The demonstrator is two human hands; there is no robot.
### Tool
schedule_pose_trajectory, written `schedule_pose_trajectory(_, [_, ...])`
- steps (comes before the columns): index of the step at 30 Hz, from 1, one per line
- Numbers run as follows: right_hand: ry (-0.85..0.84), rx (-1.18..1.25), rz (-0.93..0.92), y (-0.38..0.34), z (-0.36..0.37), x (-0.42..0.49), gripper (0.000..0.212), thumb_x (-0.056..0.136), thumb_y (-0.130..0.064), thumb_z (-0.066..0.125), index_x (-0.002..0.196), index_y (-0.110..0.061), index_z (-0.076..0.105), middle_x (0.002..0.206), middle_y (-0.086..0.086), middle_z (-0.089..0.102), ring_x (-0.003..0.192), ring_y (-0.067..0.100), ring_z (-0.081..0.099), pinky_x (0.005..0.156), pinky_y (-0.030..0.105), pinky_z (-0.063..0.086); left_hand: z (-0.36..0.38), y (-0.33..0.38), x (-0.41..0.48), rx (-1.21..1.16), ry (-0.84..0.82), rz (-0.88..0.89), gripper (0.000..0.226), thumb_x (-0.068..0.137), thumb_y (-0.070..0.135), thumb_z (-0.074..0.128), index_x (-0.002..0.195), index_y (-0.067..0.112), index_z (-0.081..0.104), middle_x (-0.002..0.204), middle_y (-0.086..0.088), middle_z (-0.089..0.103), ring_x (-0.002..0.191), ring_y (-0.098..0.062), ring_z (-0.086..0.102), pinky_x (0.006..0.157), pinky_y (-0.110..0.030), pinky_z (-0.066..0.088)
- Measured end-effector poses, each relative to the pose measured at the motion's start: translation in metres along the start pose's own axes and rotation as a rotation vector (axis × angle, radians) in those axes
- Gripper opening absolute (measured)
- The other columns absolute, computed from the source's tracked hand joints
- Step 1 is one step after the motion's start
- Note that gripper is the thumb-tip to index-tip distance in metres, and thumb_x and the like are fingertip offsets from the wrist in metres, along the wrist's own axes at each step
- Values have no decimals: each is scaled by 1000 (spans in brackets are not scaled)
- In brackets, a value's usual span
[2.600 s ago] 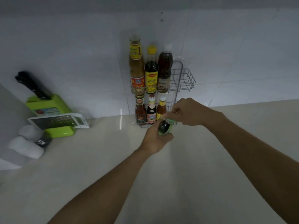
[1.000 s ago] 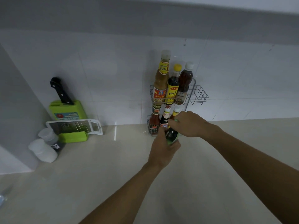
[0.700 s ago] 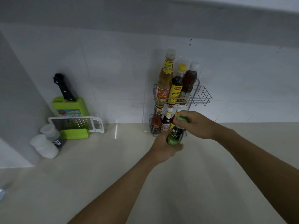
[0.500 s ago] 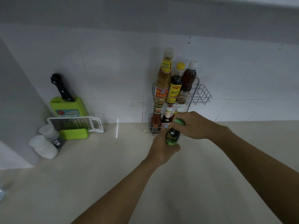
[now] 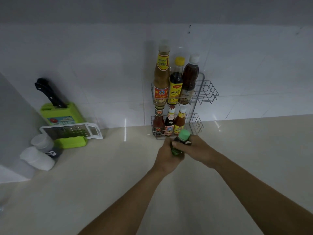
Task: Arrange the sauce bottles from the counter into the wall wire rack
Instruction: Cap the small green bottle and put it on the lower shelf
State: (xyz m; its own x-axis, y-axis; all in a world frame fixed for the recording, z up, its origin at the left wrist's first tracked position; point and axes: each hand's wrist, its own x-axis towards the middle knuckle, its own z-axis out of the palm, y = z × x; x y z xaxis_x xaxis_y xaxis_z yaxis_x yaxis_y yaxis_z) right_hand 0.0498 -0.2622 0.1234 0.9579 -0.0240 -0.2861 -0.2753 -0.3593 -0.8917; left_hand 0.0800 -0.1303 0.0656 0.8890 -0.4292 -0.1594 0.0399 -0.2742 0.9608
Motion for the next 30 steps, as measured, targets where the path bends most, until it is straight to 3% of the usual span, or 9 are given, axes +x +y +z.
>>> schedule_pose_trajectory(2, [56,30,37,25,1,6,15,89,-30,74,104,-27,69,103,-1,73,104,18,67,89,33,57,2,-9,7,13,-88,-82,50,83,3,71,124,10,46,109,1,59,95,-11,59,71,-11,51])
schedule_pose_trajectory(6, [211,79,128,54,-15,29,18,87,-28,76,103,-20,70,103,4,73,99,24,69,93,47,58,-1,-23,27,41,-97,-215,69,84,9,70,144,18,37,133,-5,48,120,-16,47,81,-22,45])
schedule_pose_trajectory(12, [494,-104,-4,39,-68,82,25,84,-20,77,105,-8,69,99,8,70,91,24,62,78,28,44,-23,-25,67,-18,158,-225,70,87,4,65,149,20,37,131,2,49,114,-11,45,89,-24,44])
schedule_pose_trajectory(15, [532,-160,-75,34,-80,107,24,86,-18,75,105,-7,66,97,6,65,89,23,58,76,25,40,-29,-37,91,-7,274,-224,87,64,28,78,144,19,42,139,-4,53,122,-19,53,102,-37,48])
schedule_pose_trajectory(17, [523,-188,-77,40,-85,123,28,89,-18,72,113,-7,61,100,5,62,93,23,57,76,24,37,-32,-47,102,-8,293,-288,109,54,40,76,151,20,31,150,-7,43,134,-26,46,109,-47,44])
schedule_pose_trajectory(19, [464,-220,-37,49,-86,136,38,93,-19,66,125,-7,50,105,6,58,93,24,54,75,26,38,-32,-40,99,-58,245,-317,96,72,22,76,154,20,26,151,-2,41,136,-22,41,110,-41,40])
schedule_pose_trajectory(22, [344,-238,48,66,-82,152,44,97,-20,60,132,-5,37,104,11,55,90,28,54,66,29,39,-32,-42,98,-80,184,-295,75,90,0,59,152,27,27,135,8,44,124,-17,41,94,-27,37])
schedule_pose_trajectory(26, [182,-282,111,82,-83,168,43,96,-20,60,130,-5,38,105,13,57,95,30,56,73,38,44,-33,-53,101,-70,190,-322,79,90,3,57,154,35,22,150,5,42,140,-25,37,108,-40,39])
schedule_pose_trajectory(30, [98,-269,164,82,-93,177,47,96,-21,62,133,-8,35,99,8,57,86,23,57,72,43,52,-32,-58,101,-45,172,-332,83,91,3,56,155,38,15,153,3,40,140,-29,37,102,-37,43])
